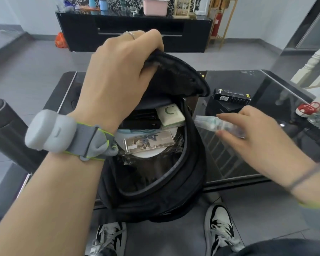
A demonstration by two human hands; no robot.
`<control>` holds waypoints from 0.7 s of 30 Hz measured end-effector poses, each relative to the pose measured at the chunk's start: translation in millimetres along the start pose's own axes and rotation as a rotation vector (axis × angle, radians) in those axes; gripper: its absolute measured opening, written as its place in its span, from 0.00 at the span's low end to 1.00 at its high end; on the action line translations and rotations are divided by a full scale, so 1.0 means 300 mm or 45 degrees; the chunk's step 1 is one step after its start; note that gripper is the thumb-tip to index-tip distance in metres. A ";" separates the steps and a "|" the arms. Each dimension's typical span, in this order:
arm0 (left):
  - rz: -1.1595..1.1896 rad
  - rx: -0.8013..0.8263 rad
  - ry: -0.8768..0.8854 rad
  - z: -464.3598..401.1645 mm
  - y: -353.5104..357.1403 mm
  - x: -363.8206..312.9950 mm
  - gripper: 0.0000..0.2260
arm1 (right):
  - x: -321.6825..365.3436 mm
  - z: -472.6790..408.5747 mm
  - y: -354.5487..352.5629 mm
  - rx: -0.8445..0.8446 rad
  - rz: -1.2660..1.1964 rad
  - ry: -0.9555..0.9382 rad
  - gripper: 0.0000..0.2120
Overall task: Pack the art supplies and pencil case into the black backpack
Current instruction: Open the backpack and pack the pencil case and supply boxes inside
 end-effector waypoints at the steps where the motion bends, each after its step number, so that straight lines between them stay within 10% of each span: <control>1: -0.005 -0.004 0.007 -0.002 -0.005 -0.003 0.09 | 0.025 0.046 -0.056 -0.068 -0.026 -0.063 0.19; 21: -0.011 0.014 0.168 -0.002 -0.032 -0.053 0.10 | 0.507 -0.192 0.219 -0.412 -0.075 -0.420 0.12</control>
Point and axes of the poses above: each hand's wrist, its own z-axis away from the middle knuckle, its own y-axis out of the palm, x = y × z, the point moved 7 cm from there along -z, towards the middle knuckle, and after that the axes turned 10 degrees about z, right-handed, at the moved point
